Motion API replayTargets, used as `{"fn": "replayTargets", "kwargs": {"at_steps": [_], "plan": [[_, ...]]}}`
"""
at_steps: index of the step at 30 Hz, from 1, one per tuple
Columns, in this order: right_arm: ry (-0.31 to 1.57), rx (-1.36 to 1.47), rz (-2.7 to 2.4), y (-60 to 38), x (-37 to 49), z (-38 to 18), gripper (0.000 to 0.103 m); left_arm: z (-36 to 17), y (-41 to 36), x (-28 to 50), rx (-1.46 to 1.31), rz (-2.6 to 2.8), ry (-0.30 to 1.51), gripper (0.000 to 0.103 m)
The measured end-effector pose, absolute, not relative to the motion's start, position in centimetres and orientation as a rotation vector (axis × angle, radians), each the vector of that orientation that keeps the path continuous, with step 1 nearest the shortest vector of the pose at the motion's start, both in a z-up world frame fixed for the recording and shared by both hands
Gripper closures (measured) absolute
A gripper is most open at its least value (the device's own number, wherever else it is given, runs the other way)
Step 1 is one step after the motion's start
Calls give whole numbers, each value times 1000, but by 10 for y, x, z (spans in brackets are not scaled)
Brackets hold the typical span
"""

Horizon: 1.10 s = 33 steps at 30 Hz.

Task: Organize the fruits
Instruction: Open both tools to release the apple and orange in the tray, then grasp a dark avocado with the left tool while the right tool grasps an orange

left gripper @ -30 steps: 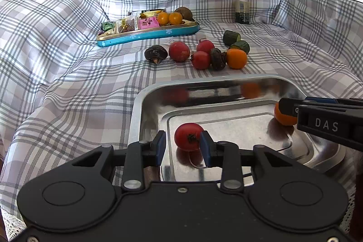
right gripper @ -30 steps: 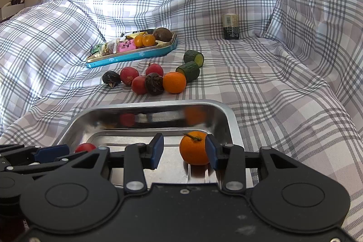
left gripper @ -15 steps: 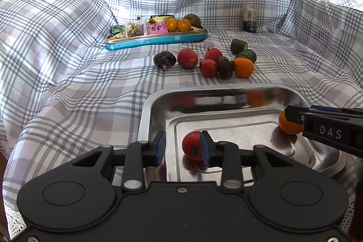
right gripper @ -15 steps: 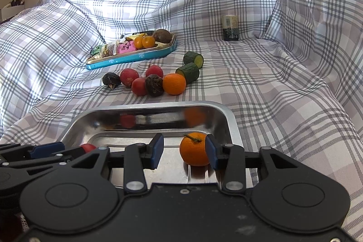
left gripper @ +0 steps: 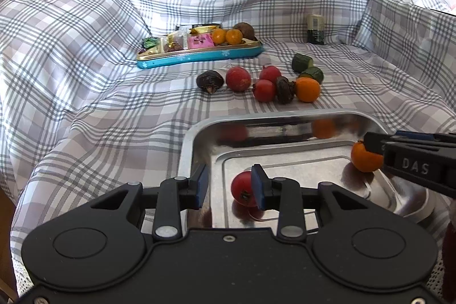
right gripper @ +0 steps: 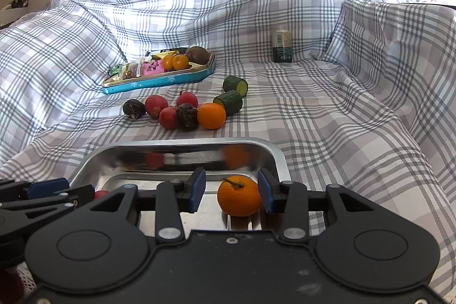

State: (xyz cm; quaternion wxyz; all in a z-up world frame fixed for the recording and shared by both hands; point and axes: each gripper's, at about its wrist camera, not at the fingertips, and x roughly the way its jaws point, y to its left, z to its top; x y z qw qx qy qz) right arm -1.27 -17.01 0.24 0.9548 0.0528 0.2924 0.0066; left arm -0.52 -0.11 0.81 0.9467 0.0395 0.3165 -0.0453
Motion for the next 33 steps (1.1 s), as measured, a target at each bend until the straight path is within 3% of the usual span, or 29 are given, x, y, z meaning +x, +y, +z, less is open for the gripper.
{"fn": "replayTargets", "kwargs": {"at_steps": [14, 33], "plan": [[680, 98, 96, -171, 0, 10, 61, 19, -5, 13, 122, -114, 639, 60], [692, 12, 105, -170, 84, 22, 61, 29, 2, 87, 211, -88, 628, 60]]}}
